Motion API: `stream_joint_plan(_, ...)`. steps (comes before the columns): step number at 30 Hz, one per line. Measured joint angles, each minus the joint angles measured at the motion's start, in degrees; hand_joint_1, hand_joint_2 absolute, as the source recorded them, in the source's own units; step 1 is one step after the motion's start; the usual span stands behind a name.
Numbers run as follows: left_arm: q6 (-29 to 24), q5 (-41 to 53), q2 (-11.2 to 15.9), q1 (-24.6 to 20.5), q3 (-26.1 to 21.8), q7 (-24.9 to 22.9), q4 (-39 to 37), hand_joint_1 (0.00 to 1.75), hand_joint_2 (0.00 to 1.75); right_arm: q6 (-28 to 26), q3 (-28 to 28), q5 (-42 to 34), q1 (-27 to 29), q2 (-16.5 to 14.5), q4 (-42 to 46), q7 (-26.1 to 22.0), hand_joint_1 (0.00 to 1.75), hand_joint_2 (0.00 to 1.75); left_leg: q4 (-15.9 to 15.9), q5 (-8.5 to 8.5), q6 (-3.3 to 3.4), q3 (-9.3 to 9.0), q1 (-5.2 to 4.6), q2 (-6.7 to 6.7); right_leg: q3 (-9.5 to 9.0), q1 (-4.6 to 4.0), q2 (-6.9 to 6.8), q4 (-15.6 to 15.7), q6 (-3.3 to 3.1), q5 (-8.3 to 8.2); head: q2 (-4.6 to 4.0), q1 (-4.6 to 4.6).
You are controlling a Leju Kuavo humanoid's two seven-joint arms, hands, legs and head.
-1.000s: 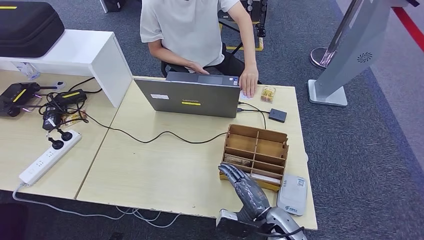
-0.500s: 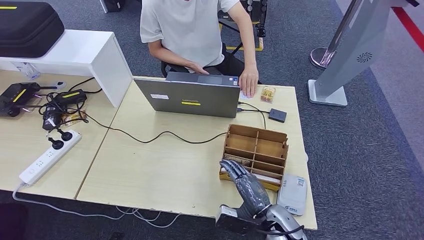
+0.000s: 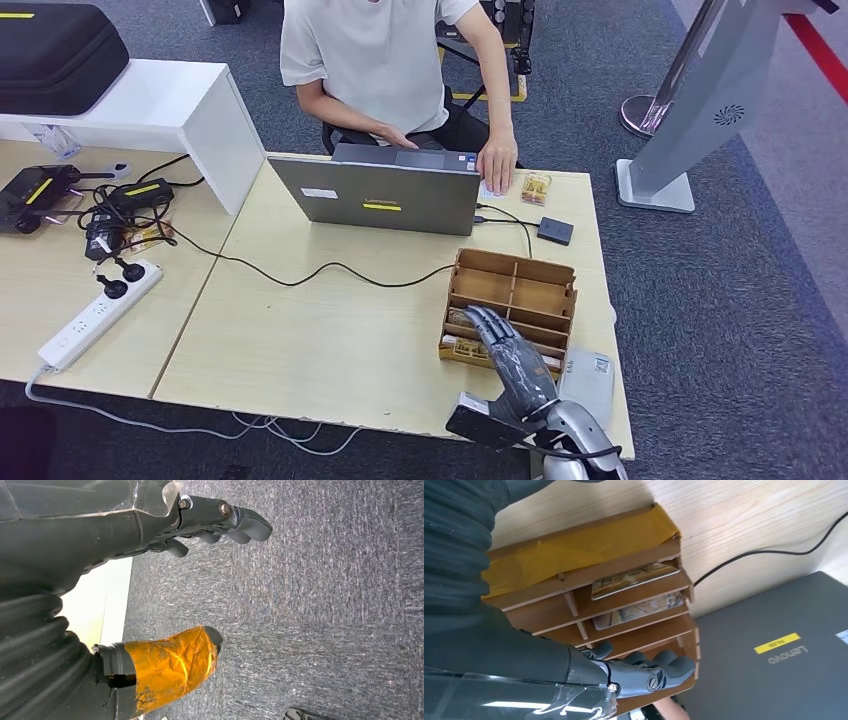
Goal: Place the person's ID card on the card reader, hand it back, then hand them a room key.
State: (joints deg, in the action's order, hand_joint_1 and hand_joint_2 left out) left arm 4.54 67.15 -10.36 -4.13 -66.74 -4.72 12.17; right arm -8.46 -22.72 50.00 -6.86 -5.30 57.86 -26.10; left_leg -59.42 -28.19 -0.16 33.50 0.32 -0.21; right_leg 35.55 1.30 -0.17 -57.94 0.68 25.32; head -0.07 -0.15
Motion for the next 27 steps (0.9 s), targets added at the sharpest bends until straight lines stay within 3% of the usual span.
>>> stream_joint_plan(10,0.0,0.6,-0.2,0.0,0.0,0.1,0.0,0.00,1.75,-4.3,3.9,2.9,-2.3,-0.8,-5.5,0.1,0.00,1.75,0.0,0.00,0.00,0.00,0.00,-0.01,0.00,0.00,-0.01,0.0,0.00,0.00,0.00,0.01)
stream_joint_plan(27,0.0,1.2,-0.2,0.0,0.0,0.2,0.0,0.00,1.75,-5.6,7.4,4.7,-3.7,-2.2,-9.3,-0.5,0.00,1.75,0.0,0.00,0.00,-0.01,0.00,0.00,-0.01,0.00,-0.01,0.0,0.00,-0.01,0.00,0.01)
